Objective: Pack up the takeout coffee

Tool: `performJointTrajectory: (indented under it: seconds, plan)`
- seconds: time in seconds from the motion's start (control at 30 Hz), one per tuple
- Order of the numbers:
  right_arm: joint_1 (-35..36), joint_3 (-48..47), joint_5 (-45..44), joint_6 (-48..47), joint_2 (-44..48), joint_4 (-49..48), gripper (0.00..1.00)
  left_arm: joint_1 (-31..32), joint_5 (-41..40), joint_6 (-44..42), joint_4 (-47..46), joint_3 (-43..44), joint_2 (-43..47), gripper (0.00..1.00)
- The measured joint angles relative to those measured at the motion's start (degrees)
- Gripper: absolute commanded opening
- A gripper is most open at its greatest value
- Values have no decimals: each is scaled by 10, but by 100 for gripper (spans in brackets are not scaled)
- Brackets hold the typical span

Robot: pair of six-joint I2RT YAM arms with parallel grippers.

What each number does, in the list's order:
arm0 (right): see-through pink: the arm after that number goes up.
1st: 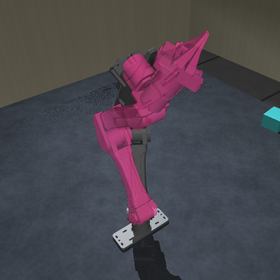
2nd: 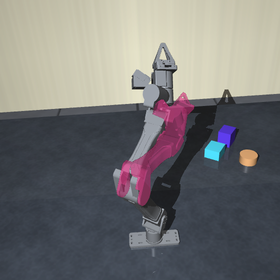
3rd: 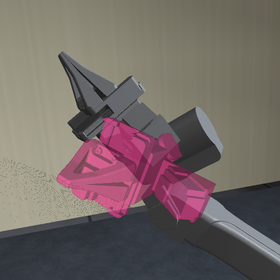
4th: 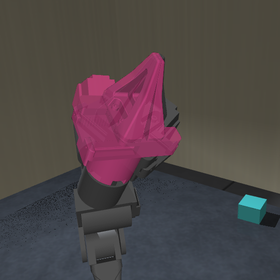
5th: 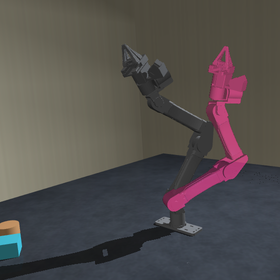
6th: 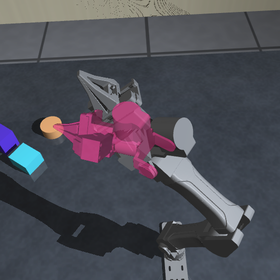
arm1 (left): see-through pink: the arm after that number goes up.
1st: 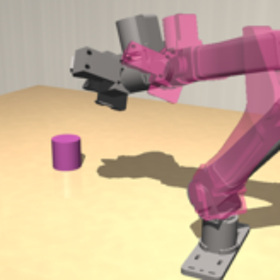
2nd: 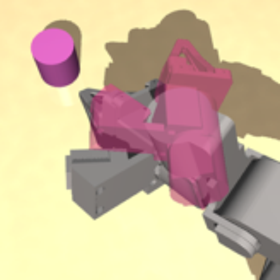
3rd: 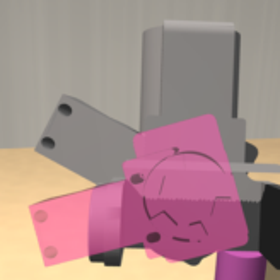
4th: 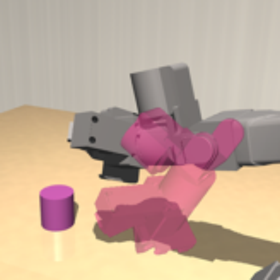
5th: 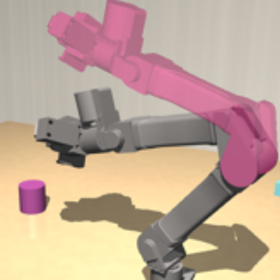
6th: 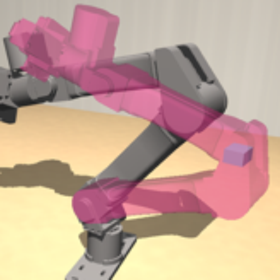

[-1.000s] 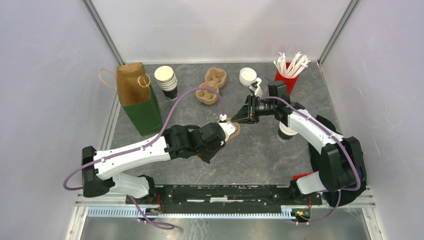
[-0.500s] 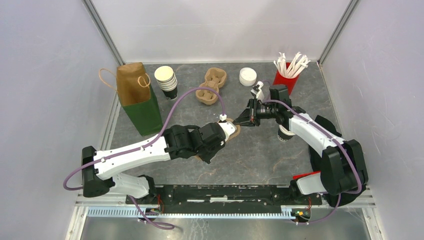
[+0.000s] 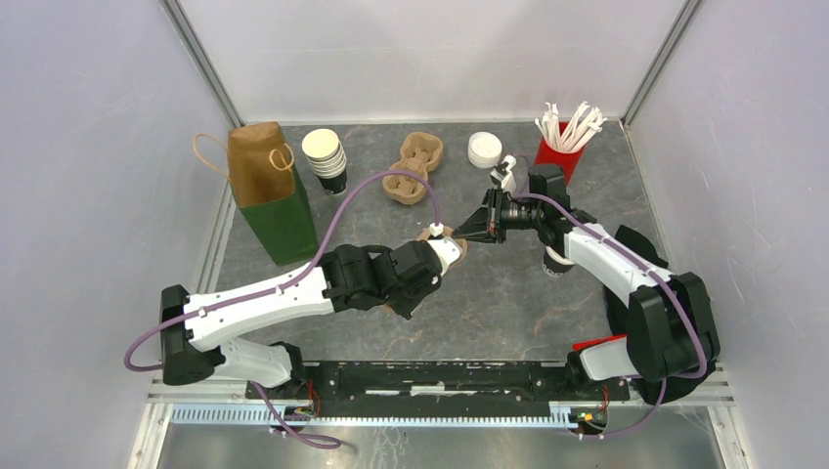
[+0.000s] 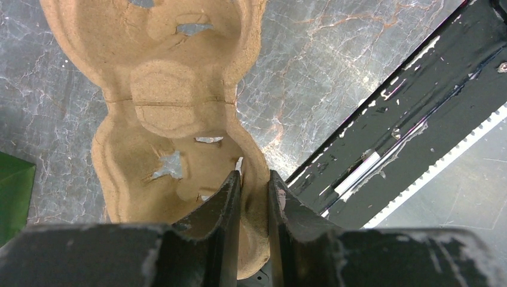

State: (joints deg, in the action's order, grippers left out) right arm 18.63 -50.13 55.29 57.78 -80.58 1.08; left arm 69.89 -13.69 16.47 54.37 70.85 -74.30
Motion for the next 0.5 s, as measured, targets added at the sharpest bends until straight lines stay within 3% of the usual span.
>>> performJointTrajectory:
  seconds: [0.17,0.23,0.33,0.43,0.5]
  plan:
    - [0,2,0,4,0,-5,0,2,-5,0,0,0,-4,23]
    - [0,2,0,3,0,-4,0,3,-9,0,0,0,-6,37]
    - [-3,2,-3,-14,2,1,0,3,-9,0,0,0,-7,70]
    - [-8,-2,-15,-49,19,24,0,4,-8,4,-3,0,-4,88]
    - [-14,-5,-26,-73,39,39,0,4,-7,15,-7,1,4,95]
